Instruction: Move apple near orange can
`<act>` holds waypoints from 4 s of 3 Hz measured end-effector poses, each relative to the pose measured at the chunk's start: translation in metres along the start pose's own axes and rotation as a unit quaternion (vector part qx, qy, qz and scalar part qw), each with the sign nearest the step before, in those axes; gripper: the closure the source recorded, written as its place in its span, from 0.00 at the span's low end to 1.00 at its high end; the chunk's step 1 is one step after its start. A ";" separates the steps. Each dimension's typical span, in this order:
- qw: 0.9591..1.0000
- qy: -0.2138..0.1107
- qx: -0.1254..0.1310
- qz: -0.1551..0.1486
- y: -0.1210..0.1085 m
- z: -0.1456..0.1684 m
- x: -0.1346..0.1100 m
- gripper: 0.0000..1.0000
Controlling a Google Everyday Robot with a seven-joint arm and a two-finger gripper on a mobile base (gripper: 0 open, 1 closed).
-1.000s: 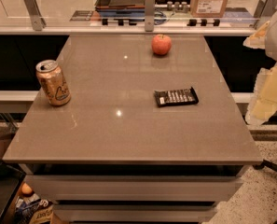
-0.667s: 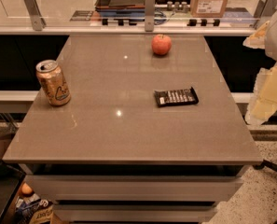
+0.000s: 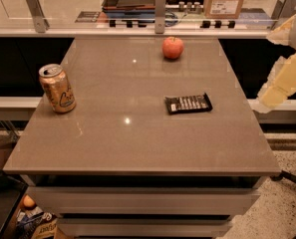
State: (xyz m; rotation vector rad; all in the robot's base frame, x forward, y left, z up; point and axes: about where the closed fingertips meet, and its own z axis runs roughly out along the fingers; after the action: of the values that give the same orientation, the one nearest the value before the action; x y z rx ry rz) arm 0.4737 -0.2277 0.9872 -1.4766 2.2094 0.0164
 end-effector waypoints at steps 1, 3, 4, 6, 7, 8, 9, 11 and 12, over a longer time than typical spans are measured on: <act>0.996 -0.055 0.019 0.071 -0.021 0.009 0.000 0.00; 0.962 -0.130 0.115 0.212 -0.075 0.021 -0.011 0.00; 0.942 -0.149 0.146 0.264 -0.107 0.036 -0.021 0.00; 0.935 -0.167 0.132 0.285 -0.153 0.086 -0.069 0.00; 0.932 -0.180 0.130 0.287 -0.164 0.105 -0.080 0.00; 0.925 -0.204 0.123 0.297 -0.177 0.131 -0.094 0.00; 0.919 -0.223 0.117 0.304 -0.188 0.153 -0.105 0.00; 0.913 -0.254 0.086 0.307 -0.196 0.200 -0.131 0.00; 0.912 -0.272 0.050 0.302 -0.193 0.223 -0.143 0.00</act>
Offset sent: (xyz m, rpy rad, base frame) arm 0.0902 -0.0337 0.0111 0.4206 -0.2519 -0.4722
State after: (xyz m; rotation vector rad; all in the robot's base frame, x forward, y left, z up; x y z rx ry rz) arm 0.7701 -0.1242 0.8938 -0.5764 2.0512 0.4530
